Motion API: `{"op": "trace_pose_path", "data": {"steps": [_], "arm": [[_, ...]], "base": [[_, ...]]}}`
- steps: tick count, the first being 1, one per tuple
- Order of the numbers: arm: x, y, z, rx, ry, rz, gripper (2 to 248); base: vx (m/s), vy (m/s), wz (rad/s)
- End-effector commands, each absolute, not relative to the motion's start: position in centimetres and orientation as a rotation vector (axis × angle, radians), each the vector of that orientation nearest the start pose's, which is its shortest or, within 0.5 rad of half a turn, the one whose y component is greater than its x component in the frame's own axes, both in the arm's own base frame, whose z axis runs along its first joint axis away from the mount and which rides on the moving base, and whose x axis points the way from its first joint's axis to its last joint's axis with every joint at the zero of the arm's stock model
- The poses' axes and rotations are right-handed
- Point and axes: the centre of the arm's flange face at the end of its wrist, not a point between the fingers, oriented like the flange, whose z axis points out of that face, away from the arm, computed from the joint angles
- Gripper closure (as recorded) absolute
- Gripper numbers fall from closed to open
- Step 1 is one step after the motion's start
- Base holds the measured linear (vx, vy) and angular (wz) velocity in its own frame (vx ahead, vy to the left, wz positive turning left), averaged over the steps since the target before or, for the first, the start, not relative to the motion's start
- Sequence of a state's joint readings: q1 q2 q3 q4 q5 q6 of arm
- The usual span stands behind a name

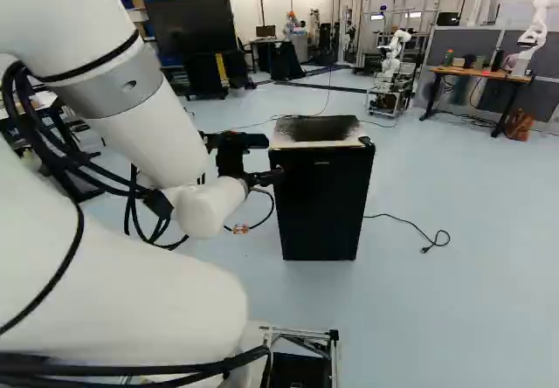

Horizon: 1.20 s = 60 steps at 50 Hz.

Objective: Grab a drink from the fridge

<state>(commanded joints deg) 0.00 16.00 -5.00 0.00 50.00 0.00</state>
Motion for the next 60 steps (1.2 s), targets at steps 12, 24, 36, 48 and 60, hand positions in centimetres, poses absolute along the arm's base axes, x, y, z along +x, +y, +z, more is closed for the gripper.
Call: {"op": "trace_pose_path", "data": {"steps": [12,24,36,48,60], "arm": [[27.03,0.00,36.56,-2.558,0.000,-1.824,3],[27.03,0.00,36.56,-2.558,0.000,-1.824,3],[27.03,0.00,36.56,-2.558,0.000,-1.824,3],[27.03,0.00,36.56,-2.558,0.000,-1.824,3],[27.03,0.00,36.56,-2.558,0.000,-1.824,3]], "base": [[0.041,0.101,-0.010],[0.041,0.078,-0.013],[0.046,0.082,-0.015],[0.032,0.059,-0.005],[0.000,0.000,0.000]]}}
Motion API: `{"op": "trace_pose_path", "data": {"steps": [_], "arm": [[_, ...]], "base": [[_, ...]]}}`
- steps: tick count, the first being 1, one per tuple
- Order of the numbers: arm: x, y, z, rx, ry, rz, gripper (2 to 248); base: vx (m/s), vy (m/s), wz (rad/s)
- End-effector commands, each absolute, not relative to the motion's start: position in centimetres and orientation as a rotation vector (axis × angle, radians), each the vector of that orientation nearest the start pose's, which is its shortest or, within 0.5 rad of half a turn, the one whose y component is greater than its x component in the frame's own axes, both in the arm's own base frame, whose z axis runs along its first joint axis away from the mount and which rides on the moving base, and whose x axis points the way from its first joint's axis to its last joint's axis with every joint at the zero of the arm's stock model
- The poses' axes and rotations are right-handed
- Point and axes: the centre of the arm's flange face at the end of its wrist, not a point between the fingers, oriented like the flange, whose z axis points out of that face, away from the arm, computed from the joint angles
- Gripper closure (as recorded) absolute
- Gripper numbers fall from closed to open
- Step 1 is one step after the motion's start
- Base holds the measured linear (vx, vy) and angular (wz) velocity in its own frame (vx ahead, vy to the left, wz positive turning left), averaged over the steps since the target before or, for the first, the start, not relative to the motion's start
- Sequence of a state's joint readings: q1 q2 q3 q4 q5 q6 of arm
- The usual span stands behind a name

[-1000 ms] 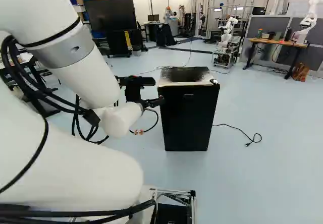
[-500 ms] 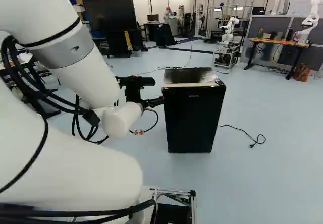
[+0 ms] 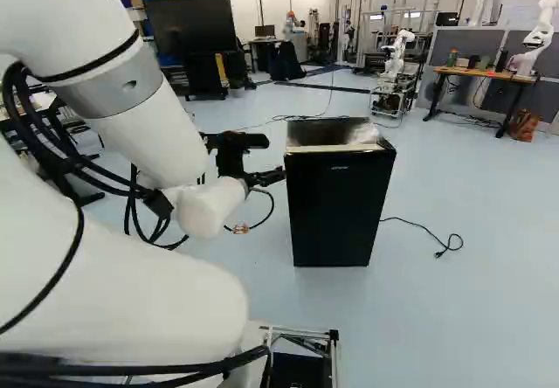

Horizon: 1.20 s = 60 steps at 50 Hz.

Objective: Grab a drink from the fridge

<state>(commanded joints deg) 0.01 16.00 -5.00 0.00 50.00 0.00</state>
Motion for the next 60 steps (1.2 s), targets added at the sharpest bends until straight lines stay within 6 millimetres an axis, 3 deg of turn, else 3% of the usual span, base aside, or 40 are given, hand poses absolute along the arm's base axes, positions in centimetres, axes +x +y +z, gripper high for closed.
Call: {"op": "trace_pose_path", "data": {"steps": [20,60], "arm": [[27.3,0.2,36.6,-2.556,0.040,-1.826,3],[30.3,2.2,37.5,-2.446,0.128,-1.947,3]], "base": [[0.000,0.000,0.000],[0.000,0.000,0.000]]}}
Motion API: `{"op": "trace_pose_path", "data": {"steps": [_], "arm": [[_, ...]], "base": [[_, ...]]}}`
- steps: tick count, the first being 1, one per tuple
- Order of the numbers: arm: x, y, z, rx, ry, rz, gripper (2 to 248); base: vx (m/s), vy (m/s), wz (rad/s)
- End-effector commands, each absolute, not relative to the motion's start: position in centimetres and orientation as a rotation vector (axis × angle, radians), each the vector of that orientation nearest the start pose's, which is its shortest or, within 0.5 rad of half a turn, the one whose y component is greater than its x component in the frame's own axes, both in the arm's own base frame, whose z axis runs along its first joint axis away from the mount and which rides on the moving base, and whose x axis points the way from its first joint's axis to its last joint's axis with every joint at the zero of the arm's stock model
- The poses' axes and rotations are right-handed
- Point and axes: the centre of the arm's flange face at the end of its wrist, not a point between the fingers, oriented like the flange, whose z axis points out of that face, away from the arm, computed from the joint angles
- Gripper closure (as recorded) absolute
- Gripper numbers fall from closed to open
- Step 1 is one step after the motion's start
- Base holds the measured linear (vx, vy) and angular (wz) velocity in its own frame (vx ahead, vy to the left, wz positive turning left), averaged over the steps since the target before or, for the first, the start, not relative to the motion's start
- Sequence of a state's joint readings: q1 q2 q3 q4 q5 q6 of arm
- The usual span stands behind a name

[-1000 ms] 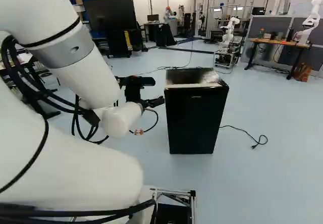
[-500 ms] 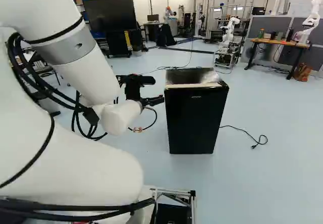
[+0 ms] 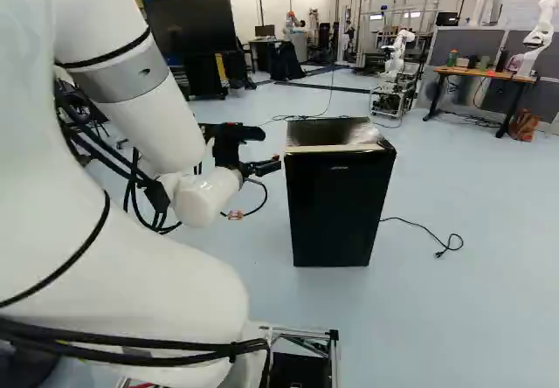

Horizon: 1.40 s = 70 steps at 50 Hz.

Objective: Grab a drink from the fridge

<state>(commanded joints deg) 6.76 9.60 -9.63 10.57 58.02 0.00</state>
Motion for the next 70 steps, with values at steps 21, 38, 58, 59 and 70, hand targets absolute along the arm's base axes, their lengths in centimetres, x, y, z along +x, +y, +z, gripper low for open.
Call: {"op": "trace_pose_path", "data": {"steps": [21,38,58,59,70], "arm": [[32.2,3.4,36.2,-2.463,0.175,-1.939,3],[34.0,4.5,34.8,-2.503,0.218,-1.907,3],[36.9,5.7,32.9,-2.558,0.313,-1.880,3],[37.0,5.8,32.8,-2.560,0.320,-1.880,3],[38.6,6.3,32.6,-2.563,0.400,-1.896,3]], "base": [[0.000,0.000,0.000],[0.000,0.000,0.000],[0.000,0.000,0.000],[0.000,0.000,0.000],[0.000,0.000,0.000]]}}
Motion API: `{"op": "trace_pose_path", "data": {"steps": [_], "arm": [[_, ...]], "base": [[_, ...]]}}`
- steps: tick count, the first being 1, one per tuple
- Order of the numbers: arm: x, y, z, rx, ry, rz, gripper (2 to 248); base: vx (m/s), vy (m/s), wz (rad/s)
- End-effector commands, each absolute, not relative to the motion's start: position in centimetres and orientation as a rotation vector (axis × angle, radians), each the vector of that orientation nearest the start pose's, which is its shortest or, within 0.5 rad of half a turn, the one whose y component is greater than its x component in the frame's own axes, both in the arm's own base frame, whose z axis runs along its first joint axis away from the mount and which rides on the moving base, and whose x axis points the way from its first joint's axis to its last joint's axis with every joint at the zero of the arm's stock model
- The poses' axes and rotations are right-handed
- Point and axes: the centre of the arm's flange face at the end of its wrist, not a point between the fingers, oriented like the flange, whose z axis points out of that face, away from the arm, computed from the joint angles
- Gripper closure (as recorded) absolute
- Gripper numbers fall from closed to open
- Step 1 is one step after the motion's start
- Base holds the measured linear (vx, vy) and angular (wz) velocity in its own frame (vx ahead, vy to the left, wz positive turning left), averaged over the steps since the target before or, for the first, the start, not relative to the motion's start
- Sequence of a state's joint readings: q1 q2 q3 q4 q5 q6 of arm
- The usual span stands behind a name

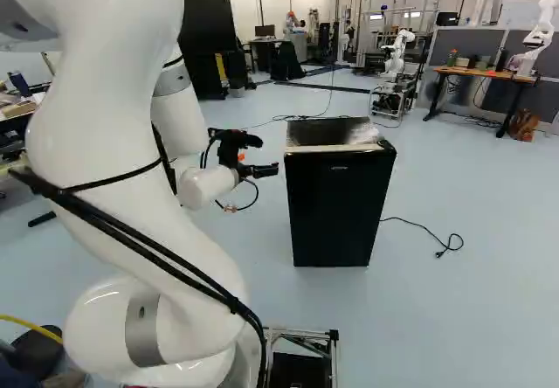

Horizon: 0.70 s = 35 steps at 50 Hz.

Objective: Grab a drink from the fridge

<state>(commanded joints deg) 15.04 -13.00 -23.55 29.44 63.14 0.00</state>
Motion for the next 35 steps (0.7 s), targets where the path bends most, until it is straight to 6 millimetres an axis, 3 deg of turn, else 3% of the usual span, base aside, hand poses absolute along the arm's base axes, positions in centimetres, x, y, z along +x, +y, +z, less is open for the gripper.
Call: {"op": "trace_pose_path", "data": {"steps": [35], "arm": [[43.7,7.2,32.0,-2.544,0.753,-1.961,3]], "base": [[0.000,0.000,0.000]]}}
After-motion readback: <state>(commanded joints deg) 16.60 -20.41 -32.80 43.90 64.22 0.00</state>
